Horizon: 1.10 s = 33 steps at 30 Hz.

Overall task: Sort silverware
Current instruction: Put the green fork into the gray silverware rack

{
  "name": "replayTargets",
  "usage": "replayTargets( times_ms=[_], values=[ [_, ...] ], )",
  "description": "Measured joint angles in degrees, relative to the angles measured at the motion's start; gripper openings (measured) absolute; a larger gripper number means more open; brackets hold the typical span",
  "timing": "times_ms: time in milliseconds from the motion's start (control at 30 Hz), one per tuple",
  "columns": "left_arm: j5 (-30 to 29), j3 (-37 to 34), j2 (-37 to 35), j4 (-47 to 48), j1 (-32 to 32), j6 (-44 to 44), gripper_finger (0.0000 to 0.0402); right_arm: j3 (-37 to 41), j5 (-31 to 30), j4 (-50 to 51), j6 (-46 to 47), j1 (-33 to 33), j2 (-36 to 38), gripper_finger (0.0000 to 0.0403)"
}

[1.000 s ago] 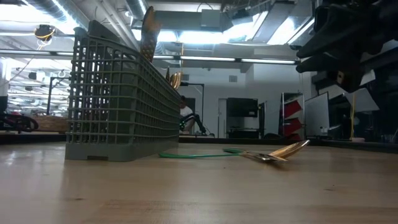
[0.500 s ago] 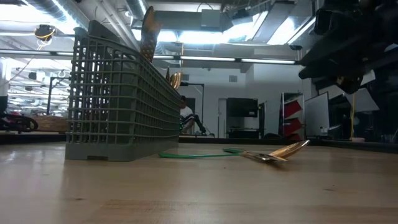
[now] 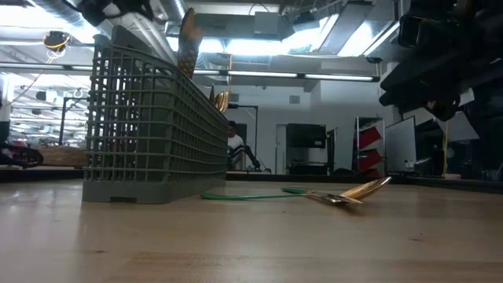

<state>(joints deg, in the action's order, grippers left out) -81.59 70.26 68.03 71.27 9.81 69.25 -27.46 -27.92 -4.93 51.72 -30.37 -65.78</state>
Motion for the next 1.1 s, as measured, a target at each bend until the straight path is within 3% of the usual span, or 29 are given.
replayTargets(
  times_ms=[333,567,867,1100],
  values=[
    [4.79,-0.02,0.00,1.32,-10.75,8.33,0.0001,0.00,-0.47,-0.04,0.02,0.00,0.00,0.0101],
    [6.95,-0.02,0.00,-1.59,-14.29,18.70,0.0001,0.00,-9.85,-1.81,-0.56,1.13,0.00,0.0101],
    [11.00,-0.02,0.09,-14.04,-15.27,36.53,0.0001,0.00,-12.37,-4.04,-3.60,12.54,0.00,0.0101],
    [14.77,-0.28,1.11,-23.16,-16.72,42.56,0.0001,-0.02,-8.74,-16.16,-15.09,23.87,0.00,0.0101]
  ],
)
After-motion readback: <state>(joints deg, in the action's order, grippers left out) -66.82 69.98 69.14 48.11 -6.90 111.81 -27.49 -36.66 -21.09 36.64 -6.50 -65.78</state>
